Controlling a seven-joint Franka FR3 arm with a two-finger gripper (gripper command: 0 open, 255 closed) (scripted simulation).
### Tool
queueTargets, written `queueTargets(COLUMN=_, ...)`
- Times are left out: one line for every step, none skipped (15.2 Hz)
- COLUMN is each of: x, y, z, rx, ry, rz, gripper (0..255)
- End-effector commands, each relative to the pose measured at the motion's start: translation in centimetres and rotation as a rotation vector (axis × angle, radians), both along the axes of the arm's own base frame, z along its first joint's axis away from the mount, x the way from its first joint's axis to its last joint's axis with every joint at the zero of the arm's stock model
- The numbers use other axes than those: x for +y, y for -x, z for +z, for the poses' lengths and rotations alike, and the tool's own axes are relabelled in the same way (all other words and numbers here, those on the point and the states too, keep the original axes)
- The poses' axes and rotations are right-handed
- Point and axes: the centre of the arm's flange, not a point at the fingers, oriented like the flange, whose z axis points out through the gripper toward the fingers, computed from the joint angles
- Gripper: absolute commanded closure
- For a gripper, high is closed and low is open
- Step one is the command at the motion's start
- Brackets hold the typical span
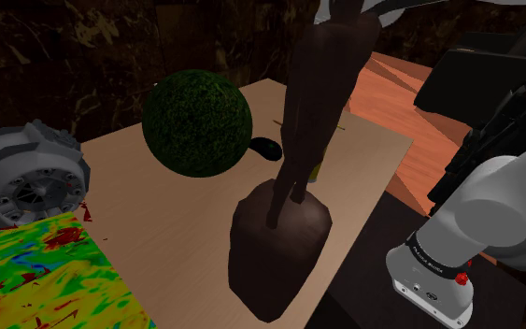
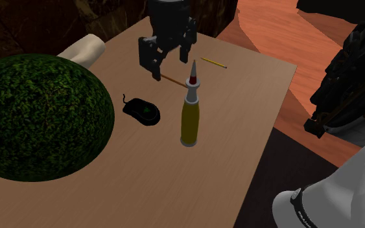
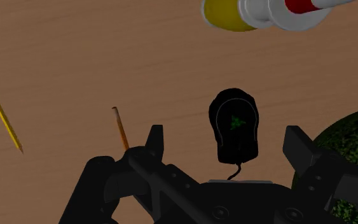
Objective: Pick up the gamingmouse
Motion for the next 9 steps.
queueTargets(x=1.1, y=-2.3, z=-1.7, rx=0.003, ry=0.003, rz=0.006, gripper=0)
queueTargets(x=1.4, y=-3.3, z=-2.5, rx=0.004, ry=0.005, rz=0.008, gripper=0)
queueTargets(x=1.8, y=-4.2, z=-3.3, rx=0.006, ry=0.007, rz=0.011, gripper=0)
queueTargets(x=2.2, y=-5.2, z=-4.2, rx=0.008, ry=0.009, rz=0.014, gripper=0)
queueTargets(x=2.6, y=-6.2, z=-5.0, rx=0.01, ry=0.011, rz=0.017, gripper=0)
queueTargets(x=3.0, y=-7.2, z=-5.9, rx=0.012, ry=0.013, rz=0.019, gripper=0)
queueTargets(x=3.4, y=-8.1, z=-6.7, rx=0.014, ry=0.015, rz=0.022, gripper=0)
queueTargets(x=3.8, y=-9.1, z=-7.5, rx=0.015, ry=0.017, rz=0.025, gripper=0)
queueTargets(x=4.2, y=-10.1, z=-8.4, rx=0.017, ry=0.019, rz=0.027, gripper=0)
